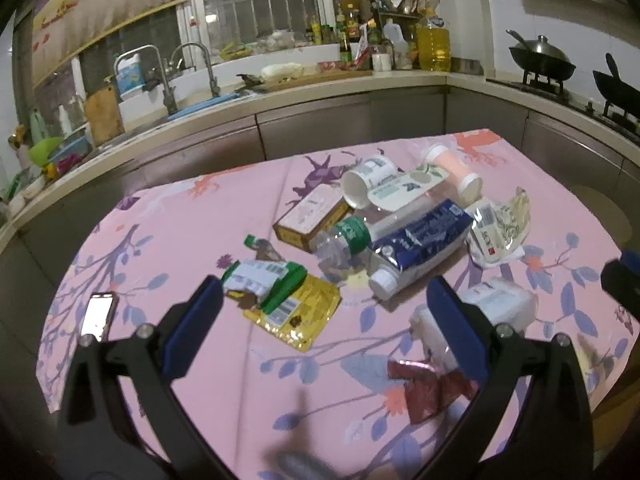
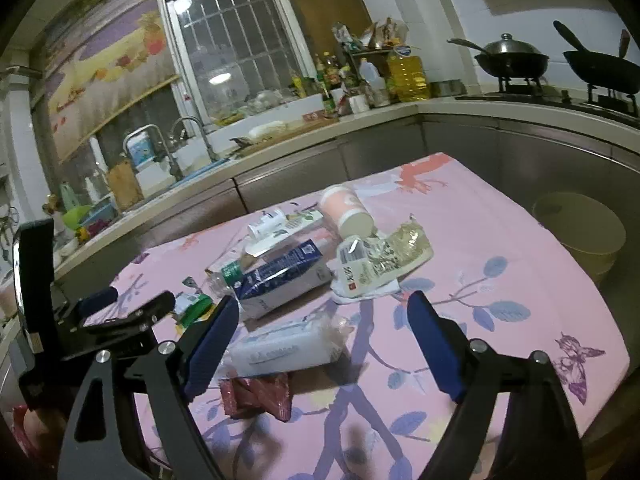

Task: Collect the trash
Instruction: 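Move both grippers over the cluttered table toward the wrappers, then grasp the red foil wrapper with the left gripper while the right grasps the white plastic package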

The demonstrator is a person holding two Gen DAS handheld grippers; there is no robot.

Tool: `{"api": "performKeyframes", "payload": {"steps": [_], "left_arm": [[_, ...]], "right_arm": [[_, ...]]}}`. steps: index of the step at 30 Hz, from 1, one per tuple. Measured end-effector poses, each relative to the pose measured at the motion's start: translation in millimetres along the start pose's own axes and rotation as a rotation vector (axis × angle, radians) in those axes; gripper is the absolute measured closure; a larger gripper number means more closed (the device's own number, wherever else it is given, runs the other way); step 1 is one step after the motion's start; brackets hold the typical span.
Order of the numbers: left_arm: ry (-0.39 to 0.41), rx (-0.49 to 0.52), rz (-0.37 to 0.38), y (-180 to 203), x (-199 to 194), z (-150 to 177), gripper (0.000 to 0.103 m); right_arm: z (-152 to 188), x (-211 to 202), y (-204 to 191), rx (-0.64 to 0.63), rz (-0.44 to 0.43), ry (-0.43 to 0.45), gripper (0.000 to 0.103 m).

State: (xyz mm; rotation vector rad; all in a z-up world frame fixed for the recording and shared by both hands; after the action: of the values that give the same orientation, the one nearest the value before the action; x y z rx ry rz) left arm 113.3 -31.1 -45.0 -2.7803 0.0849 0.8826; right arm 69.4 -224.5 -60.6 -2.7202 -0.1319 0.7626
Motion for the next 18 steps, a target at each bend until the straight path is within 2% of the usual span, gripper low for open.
{"api": "performKeyframes", "payload": {"steps": [4, 9, 14, 16, 18], "left_arm": [[-0.005, -0.022, 0.037, -9.5, -3.4, 3.2, 0.005], [0.002, -0.029, 0.098, -17.3, -7.7, 10.0, 0.005], [-0.012, -0.014, 0.200, -5.9, -10.0, 26.1, 0.006], [-0.039, 0.004, 0.237, 3.3, -6.3, 32.7, 0.015], [-0.056, 0.026, 0.268, 9.9, -2.9, 39.4, 0.016]], "right_arm": [[2.8, -3.9, 4.5, 0.030, -0.027, 0.007, 0.024], [16.0, -4.4, 12.4, 0.056, -0.028, -0.012, 0.034], [29.6, 2.9, 16.8, 0.061, -0.029, -0.060, 0.046], [35.5, 7.7, 14.4, 0.044, -0.030, -0.088, 0.049], [39.5, 11.2, 9.9, -0.004, -0.023, -0.105, 0.049]]}}
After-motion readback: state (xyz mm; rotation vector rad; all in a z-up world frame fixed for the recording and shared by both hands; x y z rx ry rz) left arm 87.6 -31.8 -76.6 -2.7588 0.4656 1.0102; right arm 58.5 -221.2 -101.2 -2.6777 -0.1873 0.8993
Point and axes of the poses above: each gripper's, at about its wrist camera, not at the fingertips, and x roughly the way its jaws point, y to its right, z to its underside, the point moved 9 cm from there along x, roughly the way its jaws point, and after that the axes turned 5 degrees about x, right-handed, at the moved point
